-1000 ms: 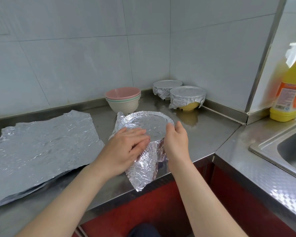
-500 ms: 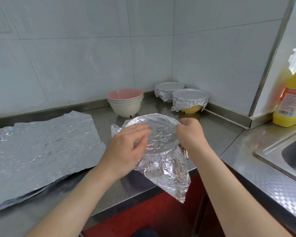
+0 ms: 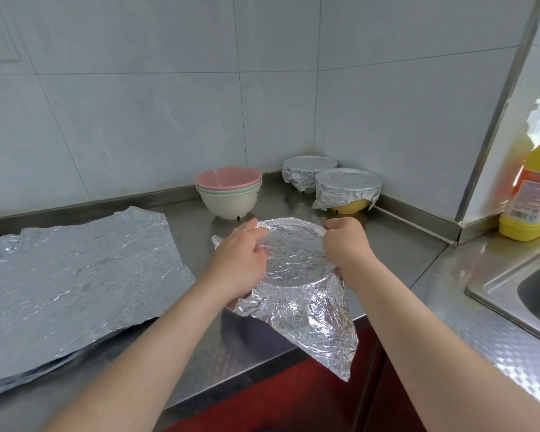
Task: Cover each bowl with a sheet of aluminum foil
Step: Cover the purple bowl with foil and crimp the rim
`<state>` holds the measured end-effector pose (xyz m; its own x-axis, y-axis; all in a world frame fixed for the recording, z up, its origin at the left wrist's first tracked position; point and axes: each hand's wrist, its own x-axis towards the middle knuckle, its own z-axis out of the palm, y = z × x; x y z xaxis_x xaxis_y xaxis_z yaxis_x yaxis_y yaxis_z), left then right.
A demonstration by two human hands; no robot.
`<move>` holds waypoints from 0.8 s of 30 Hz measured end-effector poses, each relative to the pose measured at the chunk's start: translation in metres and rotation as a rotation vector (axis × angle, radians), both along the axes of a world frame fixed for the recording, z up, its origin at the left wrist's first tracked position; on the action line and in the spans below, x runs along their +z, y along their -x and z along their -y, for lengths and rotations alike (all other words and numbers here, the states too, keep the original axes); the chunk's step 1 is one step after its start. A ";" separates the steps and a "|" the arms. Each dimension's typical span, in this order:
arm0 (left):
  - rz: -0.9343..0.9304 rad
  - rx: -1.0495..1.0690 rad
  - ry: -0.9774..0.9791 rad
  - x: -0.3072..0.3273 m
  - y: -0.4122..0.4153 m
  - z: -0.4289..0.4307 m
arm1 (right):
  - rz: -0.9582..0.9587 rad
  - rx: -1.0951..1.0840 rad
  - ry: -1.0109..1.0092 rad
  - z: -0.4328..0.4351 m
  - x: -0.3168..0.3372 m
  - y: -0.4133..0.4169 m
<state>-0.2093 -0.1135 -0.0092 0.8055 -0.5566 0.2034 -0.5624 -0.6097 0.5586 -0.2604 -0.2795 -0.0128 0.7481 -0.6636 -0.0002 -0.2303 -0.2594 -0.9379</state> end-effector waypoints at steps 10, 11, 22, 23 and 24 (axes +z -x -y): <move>0.095 0.134 -0.026 0.028 -0.020 -0.004 | -0.090 0.178 0.414 0.012 0.020 -0.010; 0.069 0.115 -0.035 0.027 -0.026 0.000 | -0.106 0.204 0.444 0.010 0.020 -0.015; 0.058 0.108 0.105 -0.001 -0.040 0.016 | -0.189 0.230 0.719 0.006 0.014 -0.032; 0.063 0.113 0.106 -0.002 -0.039 0.016 | -0.189 0.229 0.715 0.006 0.015 -0.032; 0.066 0.119 0.108 -0.004 -0.040 0.016 | -0.192 0.226 0.713 0.007 0.014 -0.033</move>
